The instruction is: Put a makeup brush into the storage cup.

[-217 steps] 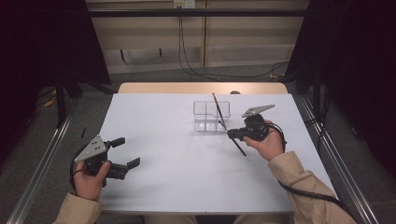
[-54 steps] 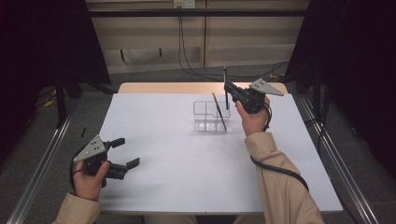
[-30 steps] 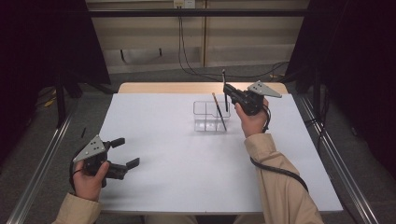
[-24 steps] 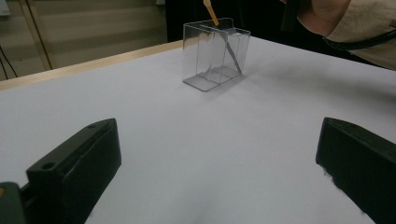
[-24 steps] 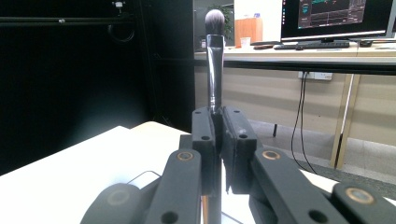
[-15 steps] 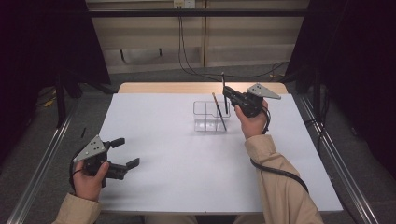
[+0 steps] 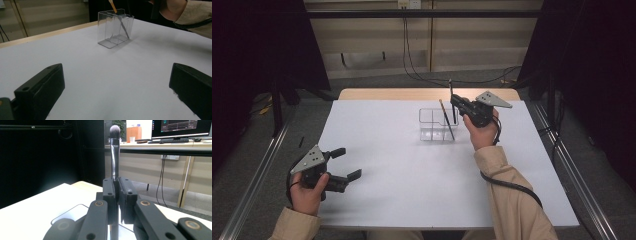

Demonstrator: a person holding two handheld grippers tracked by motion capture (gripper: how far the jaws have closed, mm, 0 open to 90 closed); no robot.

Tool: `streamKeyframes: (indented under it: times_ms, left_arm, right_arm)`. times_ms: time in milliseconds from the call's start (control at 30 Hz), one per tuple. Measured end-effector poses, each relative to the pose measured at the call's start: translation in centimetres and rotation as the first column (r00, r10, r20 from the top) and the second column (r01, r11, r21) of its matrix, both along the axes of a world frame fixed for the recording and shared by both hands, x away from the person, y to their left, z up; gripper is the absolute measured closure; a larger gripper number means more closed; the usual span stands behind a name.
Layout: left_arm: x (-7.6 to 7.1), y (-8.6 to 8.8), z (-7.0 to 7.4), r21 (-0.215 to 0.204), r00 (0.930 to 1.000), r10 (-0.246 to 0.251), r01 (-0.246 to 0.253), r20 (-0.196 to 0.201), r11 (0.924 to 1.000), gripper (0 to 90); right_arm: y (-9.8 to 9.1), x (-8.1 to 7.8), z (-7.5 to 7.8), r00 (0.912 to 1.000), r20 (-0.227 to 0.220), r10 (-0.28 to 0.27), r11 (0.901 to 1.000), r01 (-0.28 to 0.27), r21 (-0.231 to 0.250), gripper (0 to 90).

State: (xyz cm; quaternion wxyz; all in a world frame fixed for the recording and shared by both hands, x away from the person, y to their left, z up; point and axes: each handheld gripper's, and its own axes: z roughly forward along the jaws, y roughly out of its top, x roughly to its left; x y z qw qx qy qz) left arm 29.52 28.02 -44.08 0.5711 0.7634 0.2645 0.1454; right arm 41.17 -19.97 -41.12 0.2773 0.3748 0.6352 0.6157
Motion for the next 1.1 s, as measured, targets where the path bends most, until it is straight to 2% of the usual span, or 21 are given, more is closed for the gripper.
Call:
streamKeyframes:
  times_ms: [1100]
  left_arm:
    - [0.00,-0.10,-0.02,0.008,1.0000,-0.004,0.004,0.001,1.0000,0.1]
  right_arm:
    - [-0.04,-0.53,-0.99,0.9998,-0.009,0.015,0.9999,-0.015,-0.007,84.7]
